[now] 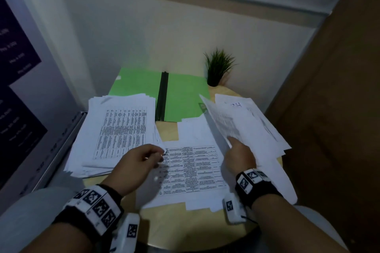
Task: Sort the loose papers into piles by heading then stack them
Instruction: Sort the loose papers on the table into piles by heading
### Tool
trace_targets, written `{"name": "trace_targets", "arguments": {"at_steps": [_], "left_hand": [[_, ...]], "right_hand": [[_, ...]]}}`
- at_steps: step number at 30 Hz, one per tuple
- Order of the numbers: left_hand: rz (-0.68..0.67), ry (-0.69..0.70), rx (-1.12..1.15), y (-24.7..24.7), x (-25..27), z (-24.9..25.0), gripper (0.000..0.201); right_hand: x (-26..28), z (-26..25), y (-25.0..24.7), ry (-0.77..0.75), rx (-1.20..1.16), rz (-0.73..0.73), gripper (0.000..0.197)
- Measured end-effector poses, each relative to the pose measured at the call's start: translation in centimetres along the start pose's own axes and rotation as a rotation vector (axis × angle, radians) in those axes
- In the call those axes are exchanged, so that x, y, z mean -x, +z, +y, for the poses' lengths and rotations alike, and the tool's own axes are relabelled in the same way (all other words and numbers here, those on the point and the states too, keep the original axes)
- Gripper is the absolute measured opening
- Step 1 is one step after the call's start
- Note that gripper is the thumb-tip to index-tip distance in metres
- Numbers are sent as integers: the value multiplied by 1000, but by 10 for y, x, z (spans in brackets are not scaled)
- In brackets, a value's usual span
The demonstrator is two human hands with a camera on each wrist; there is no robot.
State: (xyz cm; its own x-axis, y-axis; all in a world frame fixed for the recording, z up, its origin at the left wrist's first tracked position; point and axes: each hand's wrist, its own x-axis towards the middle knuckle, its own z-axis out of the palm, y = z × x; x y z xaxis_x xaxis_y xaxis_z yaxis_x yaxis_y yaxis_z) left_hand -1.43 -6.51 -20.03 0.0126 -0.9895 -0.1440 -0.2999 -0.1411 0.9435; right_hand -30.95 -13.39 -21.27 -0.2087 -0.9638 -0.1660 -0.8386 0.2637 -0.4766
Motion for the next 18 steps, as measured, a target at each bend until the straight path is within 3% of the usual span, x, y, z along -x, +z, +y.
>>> {"name": "trace_targets", "arguments": {"at_steps": [2, 5, 8, 10, 12, 14, 18], "left_hand": [[29, -50, 150, 3, 1, 8, 16], [37, -168, 390, 9, 4, 18, 33], [27, -221, 547, 11, 7, 19, 39], [55, -177, 484, 10, 10, 16, 27], [152, -129, 265, 4, 11, 13, 15], [231, -139, 162, -4, 14, 13, 24], [299, -95, 157, -27, 17, 19, 17]], "right_hand": [[31, -20, 2, -137, -66, 14, 57], [88, -45, 10, -316, -117, -61, 65], [127, -56, 32, -613, -48, -61, 61], [136, -55, 52, -832, 29, -98, 57], [137, -50, 68, -976, 100, -193, 58], [132, -45, 74, -986, 151, -255, 58], [111, -24, 73, -701, 433, -399, 81]]}}
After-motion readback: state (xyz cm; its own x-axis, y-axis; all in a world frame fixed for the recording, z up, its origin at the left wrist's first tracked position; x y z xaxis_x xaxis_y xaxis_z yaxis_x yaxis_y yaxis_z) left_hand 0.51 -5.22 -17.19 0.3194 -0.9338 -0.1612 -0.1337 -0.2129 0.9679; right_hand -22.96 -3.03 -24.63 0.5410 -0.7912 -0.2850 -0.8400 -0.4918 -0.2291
